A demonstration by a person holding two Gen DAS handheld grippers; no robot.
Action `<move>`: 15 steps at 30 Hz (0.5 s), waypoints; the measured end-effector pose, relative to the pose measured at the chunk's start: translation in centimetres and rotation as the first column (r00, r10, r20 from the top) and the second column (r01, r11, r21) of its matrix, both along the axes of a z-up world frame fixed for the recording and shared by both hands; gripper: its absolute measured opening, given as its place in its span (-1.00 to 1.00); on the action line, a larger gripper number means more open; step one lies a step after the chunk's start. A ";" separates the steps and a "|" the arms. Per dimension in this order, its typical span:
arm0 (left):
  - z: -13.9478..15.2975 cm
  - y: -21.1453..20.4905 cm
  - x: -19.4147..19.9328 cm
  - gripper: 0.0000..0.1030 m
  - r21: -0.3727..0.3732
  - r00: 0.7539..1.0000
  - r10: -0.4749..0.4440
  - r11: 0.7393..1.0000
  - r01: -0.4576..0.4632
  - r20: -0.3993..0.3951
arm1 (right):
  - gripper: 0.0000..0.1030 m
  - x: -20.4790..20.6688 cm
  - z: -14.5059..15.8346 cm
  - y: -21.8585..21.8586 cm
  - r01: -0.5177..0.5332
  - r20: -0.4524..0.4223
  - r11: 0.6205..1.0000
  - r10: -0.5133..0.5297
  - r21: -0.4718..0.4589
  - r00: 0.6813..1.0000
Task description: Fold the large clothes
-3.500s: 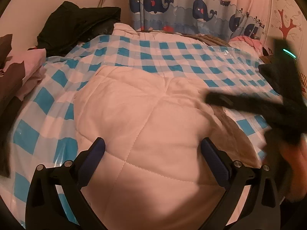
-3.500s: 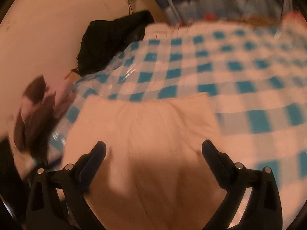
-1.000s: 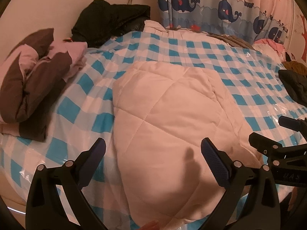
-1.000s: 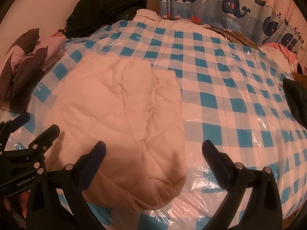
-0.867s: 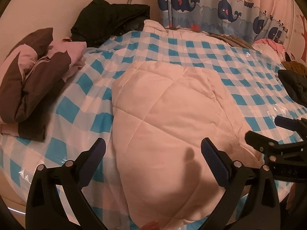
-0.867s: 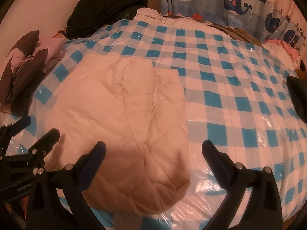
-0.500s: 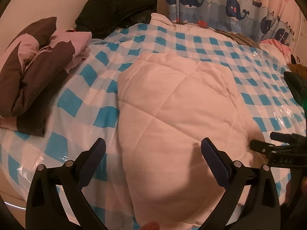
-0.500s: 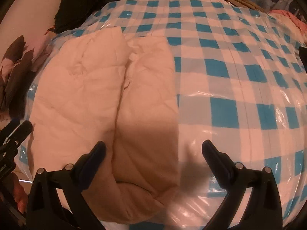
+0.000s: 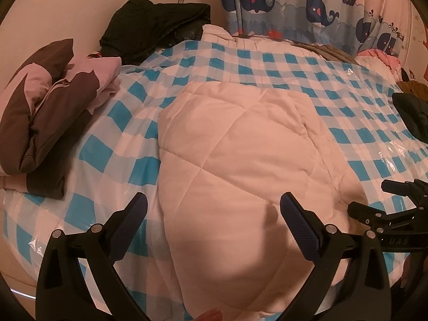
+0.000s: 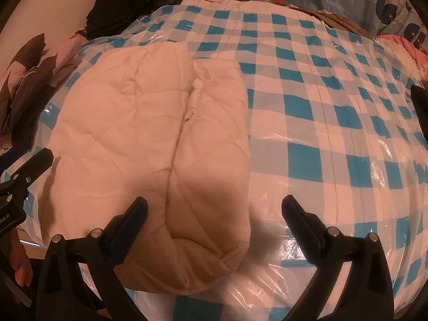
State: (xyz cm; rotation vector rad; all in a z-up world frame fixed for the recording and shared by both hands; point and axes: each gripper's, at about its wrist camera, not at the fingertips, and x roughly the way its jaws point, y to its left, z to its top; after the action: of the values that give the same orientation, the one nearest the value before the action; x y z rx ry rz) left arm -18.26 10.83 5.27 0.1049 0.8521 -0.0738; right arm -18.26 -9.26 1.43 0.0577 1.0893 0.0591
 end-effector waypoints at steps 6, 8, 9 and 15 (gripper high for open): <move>0.2 -0.2 -0.4 0.85 -0.003 1.000 -0.008 1.000 0.008 0.002 | 0.86 -0.1 0.4 0.5 -0.009 0.005 1.000 0.009 0.003 1.000; 0.2 -0.2 -0.4 0.85 -0.004 1.000 -0.008 1.000 0.008 0.003 | 0.86 -0.1 0.5 0.6 -0.009 0.007 1.000 0.009 0.005 1.000; 0.2 -0.2 -0.4 0.85 -0.005 1.000 -0.009 1.000 0.009 0.003 | 0.86 -0.1 0.5 0.7 -0.010 0.008 1.000 0.010 0.005 1.000; 0.2 -0.3 -0.5 0.85 -0.006 1.000 -0.010 1.000 0.010 -0.001 | 0.86 -0.1 0.7 0.9 -0.014 0.011 1.000 0.014 0.004 1.000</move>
State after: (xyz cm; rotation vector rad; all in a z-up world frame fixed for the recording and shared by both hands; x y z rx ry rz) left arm -18.78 10.52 5.51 0.1034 0.8523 -0.0854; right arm -18.39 -8.31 2.14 0.0537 1.0791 0.0738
